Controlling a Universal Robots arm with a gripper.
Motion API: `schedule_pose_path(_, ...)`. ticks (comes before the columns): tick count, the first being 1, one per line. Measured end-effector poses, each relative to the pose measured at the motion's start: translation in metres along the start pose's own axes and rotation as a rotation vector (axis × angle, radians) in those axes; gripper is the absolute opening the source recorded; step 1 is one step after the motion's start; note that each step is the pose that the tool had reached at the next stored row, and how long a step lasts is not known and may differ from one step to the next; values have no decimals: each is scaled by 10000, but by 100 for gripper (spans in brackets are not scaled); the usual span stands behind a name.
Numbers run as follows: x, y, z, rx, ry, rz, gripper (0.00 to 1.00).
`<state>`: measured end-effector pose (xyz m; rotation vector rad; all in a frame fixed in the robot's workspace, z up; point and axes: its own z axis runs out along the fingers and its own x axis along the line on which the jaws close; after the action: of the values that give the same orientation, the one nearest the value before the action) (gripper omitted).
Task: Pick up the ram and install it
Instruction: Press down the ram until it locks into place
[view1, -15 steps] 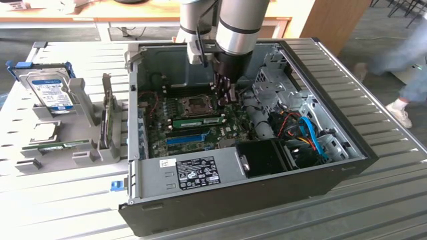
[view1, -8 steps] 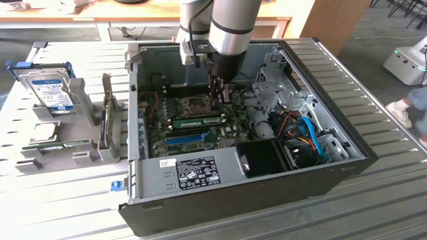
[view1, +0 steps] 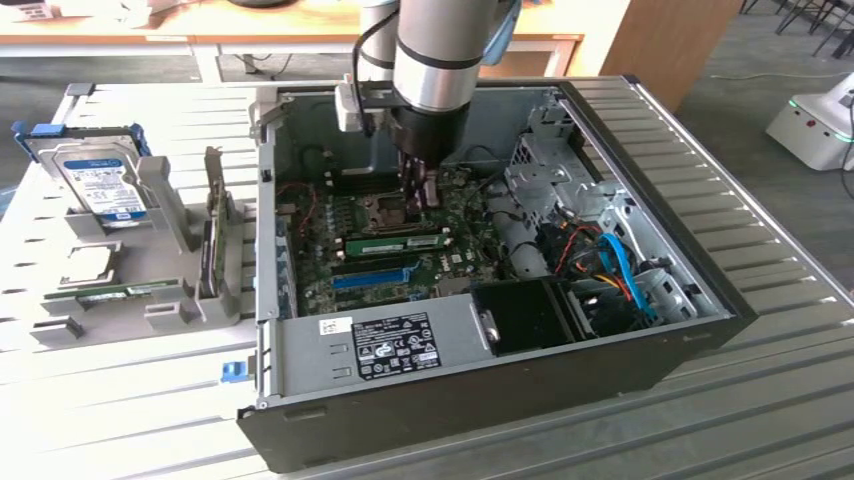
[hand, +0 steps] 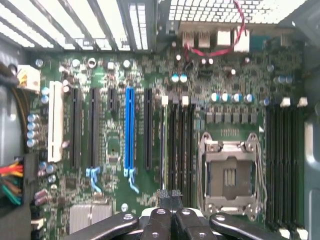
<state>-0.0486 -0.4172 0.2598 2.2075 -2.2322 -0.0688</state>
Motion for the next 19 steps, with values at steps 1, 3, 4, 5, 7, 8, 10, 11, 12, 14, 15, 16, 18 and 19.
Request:
schedule_pose_path(1,1,27,1,0,1,-1,10)
schedule_pose_path(3,1,79,4,0,-1,0,10)
schedule_pose_path(4,1,104,6,1,-1,0,10)
schedule_pose_path(5,2,128,7,1,0,0,10)
schedule_pose_path(7,2,175,10,1,-1,-1,10)
schedule_pose_path(8,3,196,11,1,-1,0,10)
schedule_pose_path(10,3,237,14,1,-1,0,10)
schedule_pose_path(11,3,258,15,1,-1,1,10)
schedule_pose_path(12,3,279,16,1,-1,0,10)
schedule_pose_path(14,4,317,18,0,0,-1,10)
schedule_pose_path(15,4,329,20,1,-2,0,10)
schedule_pose_path(16,3,335,20,1,-2,1,10)
schedule_pose_path(18,4,337,20,0,0,0,10)
schedule_pose_path(19,4,337,19,0,0,0,10)
